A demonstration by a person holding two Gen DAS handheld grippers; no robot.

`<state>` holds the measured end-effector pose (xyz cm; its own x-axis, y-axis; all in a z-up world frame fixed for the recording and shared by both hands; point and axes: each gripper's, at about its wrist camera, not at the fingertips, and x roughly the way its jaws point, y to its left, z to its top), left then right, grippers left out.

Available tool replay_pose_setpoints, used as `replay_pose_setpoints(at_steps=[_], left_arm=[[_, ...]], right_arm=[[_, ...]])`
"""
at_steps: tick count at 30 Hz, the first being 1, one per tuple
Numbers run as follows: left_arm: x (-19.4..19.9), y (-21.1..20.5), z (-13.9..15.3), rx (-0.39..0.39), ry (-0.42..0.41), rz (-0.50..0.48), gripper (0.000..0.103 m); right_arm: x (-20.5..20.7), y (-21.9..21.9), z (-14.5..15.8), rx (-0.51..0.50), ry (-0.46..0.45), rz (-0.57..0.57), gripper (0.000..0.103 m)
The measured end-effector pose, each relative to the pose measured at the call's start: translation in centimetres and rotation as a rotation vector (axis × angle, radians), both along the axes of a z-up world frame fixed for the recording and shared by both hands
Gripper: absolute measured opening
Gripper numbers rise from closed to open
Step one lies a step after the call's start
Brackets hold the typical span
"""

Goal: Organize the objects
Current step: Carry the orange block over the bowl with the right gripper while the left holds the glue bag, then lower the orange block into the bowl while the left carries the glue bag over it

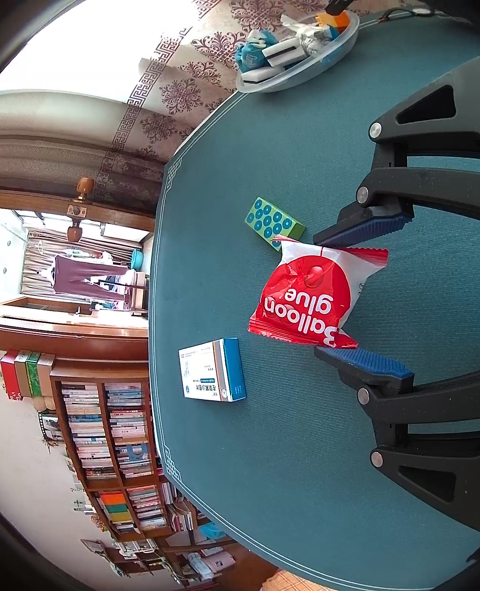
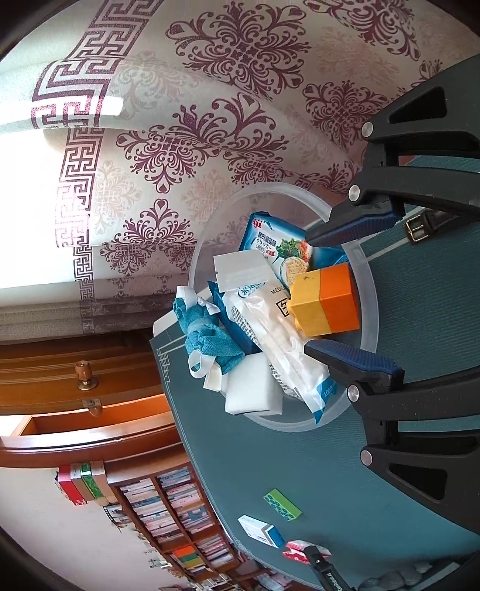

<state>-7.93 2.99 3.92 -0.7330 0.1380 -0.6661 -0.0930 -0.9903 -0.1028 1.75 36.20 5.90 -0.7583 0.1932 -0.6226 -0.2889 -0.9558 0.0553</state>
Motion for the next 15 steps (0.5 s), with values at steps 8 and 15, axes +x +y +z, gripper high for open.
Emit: replay_pose_setpoints(at_steps=[8, 15], left_arm=[[1.1, 3.3, 1.1, 0.028, -0.008, -0.09, 0.055], [1.3, 7.7, 2.1, 0.029, -0.012, -0.177, 0.055]], right_arm=[[1.7, 0.2, 0.3, -0.003, 0.019, 0.023, 0.054], [2.9, 0.0, 0.2, 0.009, 0.024, 0.068, 0.054]])
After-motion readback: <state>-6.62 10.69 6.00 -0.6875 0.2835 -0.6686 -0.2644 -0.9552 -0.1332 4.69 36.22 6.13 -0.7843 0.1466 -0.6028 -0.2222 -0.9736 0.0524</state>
